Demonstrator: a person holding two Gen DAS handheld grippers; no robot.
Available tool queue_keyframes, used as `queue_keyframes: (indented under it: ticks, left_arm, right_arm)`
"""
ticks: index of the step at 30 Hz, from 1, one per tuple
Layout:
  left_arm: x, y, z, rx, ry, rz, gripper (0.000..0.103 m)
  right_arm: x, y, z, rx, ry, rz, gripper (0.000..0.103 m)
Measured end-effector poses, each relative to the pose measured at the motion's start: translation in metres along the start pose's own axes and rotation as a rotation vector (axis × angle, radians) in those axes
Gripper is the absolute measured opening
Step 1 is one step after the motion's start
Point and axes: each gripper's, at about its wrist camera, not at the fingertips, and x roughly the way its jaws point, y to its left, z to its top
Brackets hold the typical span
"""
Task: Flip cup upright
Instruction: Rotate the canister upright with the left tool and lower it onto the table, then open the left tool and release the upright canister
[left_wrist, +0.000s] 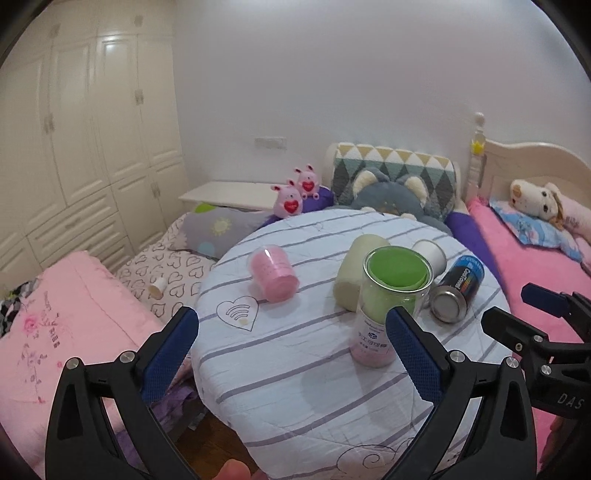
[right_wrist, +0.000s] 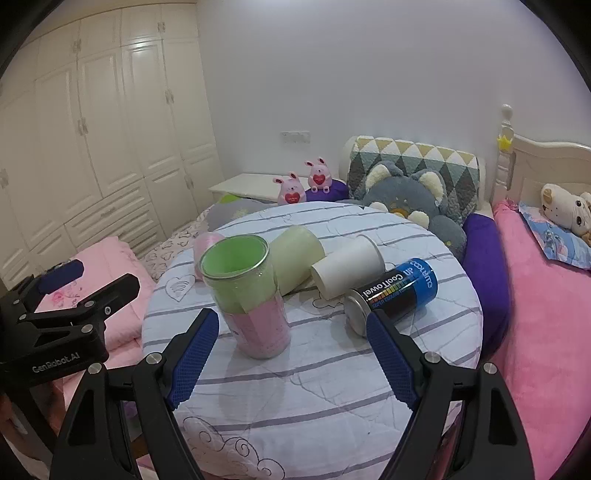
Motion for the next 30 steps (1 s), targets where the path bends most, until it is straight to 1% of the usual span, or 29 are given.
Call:
queue_keyframes:
  ticks: [7, 14, 17, 21, 30]
  left_arm:
    - [-0.002, -0.007, -0.001, 0.001, 0.015, -0.001, 0.103]
    - [-0.007, -0.012, -0.003, 0.011, 0.019, -0.019, 0.103]
    - [-0.01, -0.014, -0.002, 0.016, 0.006, -0.016, 0.103]
    - [-0.014, -0.016, -0.002, 0.02, -0.002, -0.016, 0.103]
    - [-0.028, -0.014, 0.0, -0.008, -0.065, -0.013, 0.103]
  right_arm:
    - [-0.004, -0.001, 0.0, -0.001, -0.022, 0.0, 0.084]
    - [-0.008, -0.001, -0.002, -0.002, -0.019, -0.003, 0.084]
    - [-0.01, -0.002, -0.002, -0.005, -0.026, -0.001, 0.084]
    - [-0.017, -0.002, -0.001, -0.015, -0.059, 0.005, 0.084]
    - [-0.028, -0.001, 0.0, -0.055, -0.131, 0.049, 0.084]
